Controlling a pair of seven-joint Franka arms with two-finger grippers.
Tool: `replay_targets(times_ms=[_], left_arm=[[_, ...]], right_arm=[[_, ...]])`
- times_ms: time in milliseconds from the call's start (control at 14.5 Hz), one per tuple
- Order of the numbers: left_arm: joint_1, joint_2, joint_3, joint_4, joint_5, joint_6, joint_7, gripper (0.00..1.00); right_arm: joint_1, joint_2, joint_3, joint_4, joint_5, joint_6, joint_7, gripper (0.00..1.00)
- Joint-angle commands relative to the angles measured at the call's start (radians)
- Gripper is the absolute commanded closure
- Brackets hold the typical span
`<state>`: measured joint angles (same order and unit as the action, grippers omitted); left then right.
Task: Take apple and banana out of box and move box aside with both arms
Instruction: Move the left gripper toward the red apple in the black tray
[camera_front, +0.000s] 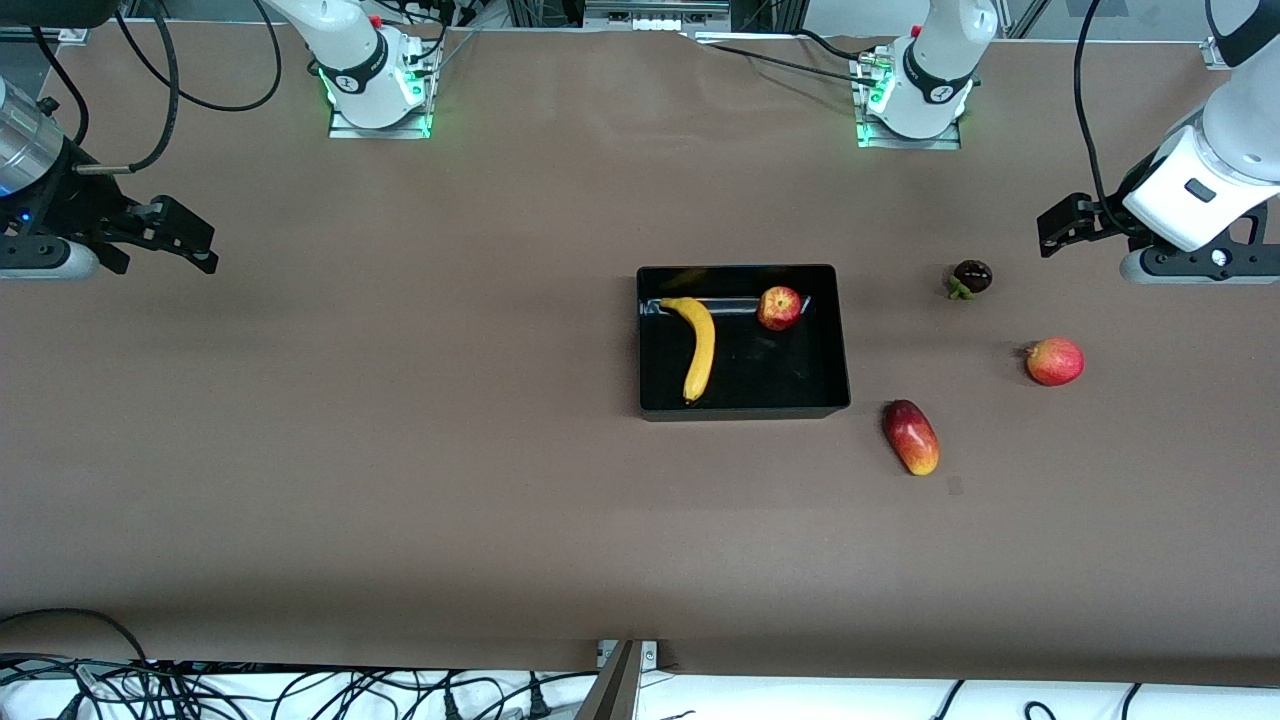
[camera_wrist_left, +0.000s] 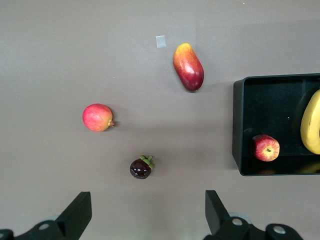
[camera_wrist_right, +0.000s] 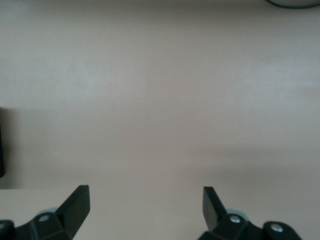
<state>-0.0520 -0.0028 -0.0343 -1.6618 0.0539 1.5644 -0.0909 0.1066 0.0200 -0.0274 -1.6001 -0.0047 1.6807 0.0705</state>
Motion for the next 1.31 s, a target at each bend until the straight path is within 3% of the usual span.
replay_targets(times_ms=[0, 897, 1241], left_arm=[[0.004, 0.018, 0.001, 0.037, -0.014, -0.029, 0.014, 0.00], [-0.042, 0.049, -0.010, 0.034, -0.022, -0.130, 0.042, 0.00], [-0.086, 0.185, -0.108, 0.017, -0.025, -0.023, -0.041, 0.00]], right_arm=[[-0.004, 0.003, 0.007, 0.015, -0.006, -0.013, 0.002, 0.00], [-0.004, 0.003, 0.007, 0.015, -0.006, -0.013, 0.002, 0.00], [-0.002, 0.003, 0.007, 0.015, -0.008, -0.009, 0.002, 0.00]])
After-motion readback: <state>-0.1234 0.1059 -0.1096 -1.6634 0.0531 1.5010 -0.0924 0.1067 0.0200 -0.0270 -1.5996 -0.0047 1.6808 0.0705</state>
